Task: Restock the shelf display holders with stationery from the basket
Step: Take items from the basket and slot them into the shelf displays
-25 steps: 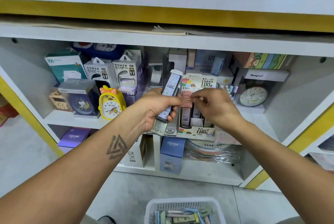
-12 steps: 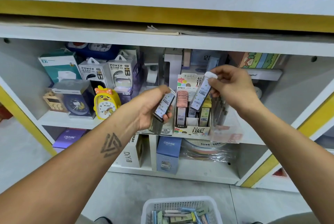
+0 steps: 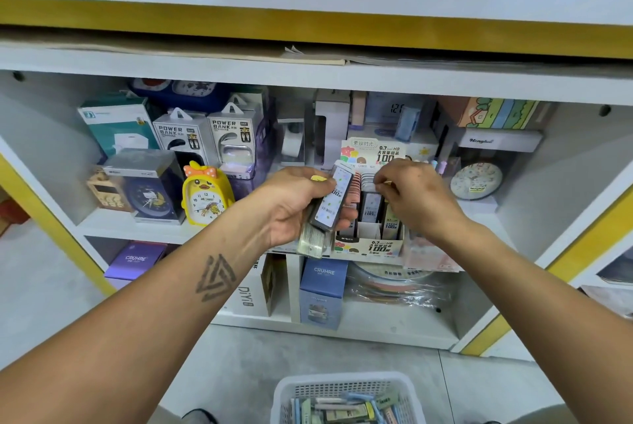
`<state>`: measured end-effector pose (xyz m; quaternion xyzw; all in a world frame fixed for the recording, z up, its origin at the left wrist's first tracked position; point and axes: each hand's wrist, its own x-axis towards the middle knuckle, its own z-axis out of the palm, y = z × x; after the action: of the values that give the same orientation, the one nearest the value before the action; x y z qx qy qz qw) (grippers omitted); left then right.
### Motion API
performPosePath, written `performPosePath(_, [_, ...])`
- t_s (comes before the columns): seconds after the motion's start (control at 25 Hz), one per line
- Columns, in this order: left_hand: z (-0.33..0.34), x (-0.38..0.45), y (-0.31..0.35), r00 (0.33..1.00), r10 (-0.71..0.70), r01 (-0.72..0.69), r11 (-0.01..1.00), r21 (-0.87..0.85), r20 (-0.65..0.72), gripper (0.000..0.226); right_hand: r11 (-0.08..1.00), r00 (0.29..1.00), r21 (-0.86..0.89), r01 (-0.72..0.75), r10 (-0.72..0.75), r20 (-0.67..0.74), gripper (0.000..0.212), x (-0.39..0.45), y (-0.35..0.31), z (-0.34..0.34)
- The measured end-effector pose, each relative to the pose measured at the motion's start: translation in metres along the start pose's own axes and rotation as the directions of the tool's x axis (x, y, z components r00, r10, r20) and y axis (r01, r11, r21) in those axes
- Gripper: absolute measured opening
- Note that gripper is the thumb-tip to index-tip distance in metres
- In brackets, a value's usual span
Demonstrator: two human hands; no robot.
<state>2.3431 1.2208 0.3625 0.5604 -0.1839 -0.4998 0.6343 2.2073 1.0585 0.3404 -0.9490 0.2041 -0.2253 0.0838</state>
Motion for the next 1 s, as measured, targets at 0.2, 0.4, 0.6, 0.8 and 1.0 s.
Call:
performPosePath(0.2, [0.002, 0.0, -0.004, 0.996, 0.013, -0.013, 1.0, 0.002, 0.089, 0.028, 0.897, 0.977, 0.404, -0.178, 0.211, -0.037, 0.016, 0.006, -0.014, -0.008])
performPosePath(0.4, [0.007, 0.0, -0.004, 0.993, 0.009, -0.01, 1.0, 0.002, 0.119, 0.022, 0.507, 0.928, 0.806, -0.306, 0.348, 0.133, 0.008, 0.004, -0.027, -0.022])
performPosePath(0.6, [0.003, 0.004, 0.003, 0.985, 0.105, -0.108, 0.994, -0.017, -0.135, 0.013, 0.585, 0.9, 0.759, -0.287, 0.436, 0.003, 0.012, 0.005, -0.011, -0.042])
performPosePath(0.8, [0.0, 0.005, 0.003, 0.975, 0.148, -0.138, 0.988, 0.071, -0.168, 0.015, 0.928, 0.97, 0.308, -0.209, 0.236, -0.055, 0.014, -0.002, -0.005, -0.028])
performPosePath(1.0, [0.004, 0.006, -0.004, 0.977, 0.139, -0.137, 0.99, 0.021, -0.162, 0.006, 0.976, 0.985, 0.164, -0.145, 0.126, 0.119, 0.01, -0.009, -0.009, -0.015])
